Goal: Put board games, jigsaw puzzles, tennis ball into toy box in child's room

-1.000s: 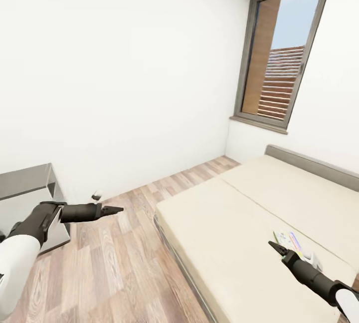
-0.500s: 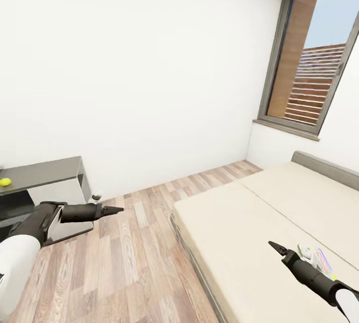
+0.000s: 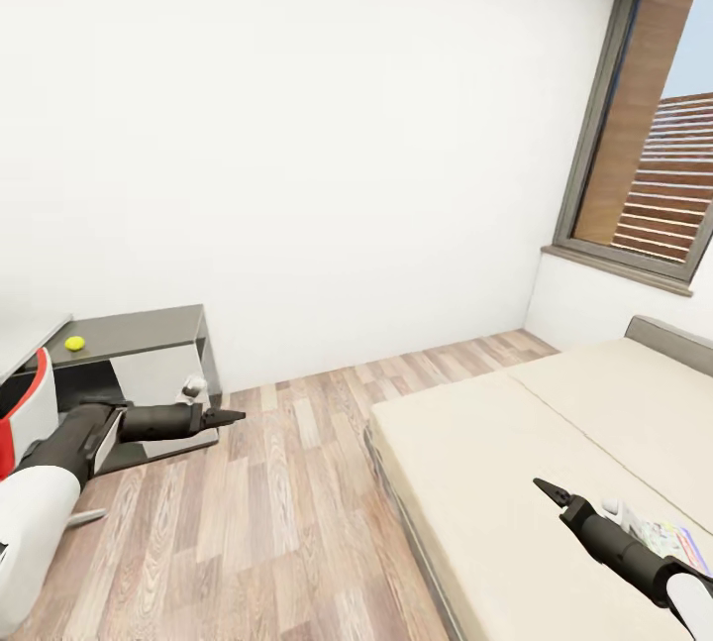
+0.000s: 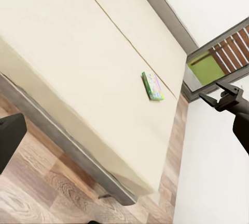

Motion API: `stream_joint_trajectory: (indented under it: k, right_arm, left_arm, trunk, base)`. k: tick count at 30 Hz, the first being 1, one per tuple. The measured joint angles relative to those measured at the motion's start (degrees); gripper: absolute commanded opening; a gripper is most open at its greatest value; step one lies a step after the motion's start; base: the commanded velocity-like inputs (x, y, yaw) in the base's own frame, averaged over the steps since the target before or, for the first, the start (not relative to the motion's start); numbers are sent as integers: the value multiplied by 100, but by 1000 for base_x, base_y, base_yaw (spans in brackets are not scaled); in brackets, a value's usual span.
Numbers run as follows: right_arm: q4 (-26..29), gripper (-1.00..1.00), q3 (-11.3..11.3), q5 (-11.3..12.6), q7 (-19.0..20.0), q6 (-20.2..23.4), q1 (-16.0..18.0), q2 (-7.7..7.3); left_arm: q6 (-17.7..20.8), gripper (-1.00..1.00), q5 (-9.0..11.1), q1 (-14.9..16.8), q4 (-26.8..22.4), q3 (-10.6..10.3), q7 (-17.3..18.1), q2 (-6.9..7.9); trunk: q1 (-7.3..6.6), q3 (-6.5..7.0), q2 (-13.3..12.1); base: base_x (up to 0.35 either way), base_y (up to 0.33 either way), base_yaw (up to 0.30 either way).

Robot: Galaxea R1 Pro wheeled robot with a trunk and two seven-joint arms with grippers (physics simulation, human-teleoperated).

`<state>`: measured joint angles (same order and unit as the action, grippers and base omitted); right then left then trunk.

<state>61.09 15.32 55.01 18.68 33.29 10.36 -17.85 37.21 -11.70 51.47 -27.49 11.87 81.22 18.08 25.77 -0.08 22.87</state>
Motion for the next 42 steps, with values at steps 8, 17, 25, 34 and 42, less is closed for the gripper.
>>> stream_joint_trajectory:
  k: [8, 17, 25, 34, 42]
  right_arm:
    - [1, 100, -4, 1, -2, 0, -1, 0]
    - [3, 100, -4, 1, -4, 3, -1, 0]
    - [2, 100, -4, 1, -6, 3, 0, 0]
    - [0, 100, -10, 1, -6, 5, 0, 0]
    - [0, 100, -7, 0, -5, 2, 0, 0]
  left_arm:
    - [6, 100, 0, 1, 1, 4, -1, -1]
    - [-1, 100, 0, 0, 1, -1, -8, 0]
    - [-1, 100, 0, -1, 0, -3, -3, 0]
    - [-2, 100, 0, 0, 0, -2, 0, 0]
    - [7, 100, 0, 0, 0, 3, 0, 0]
  trunk:
    - [-1, 31, 1]
    - [0, 104, 0]
    - [0, 139, 1]
    - [-1, 197, 1]
    - [0, 210, 1]
  base:
    - [-78, 0, 35]
    - [-40, -82, 2]
    - [-113, -232, 76]
    - [-93, -151, 210]
    - [-94, -10, 180]
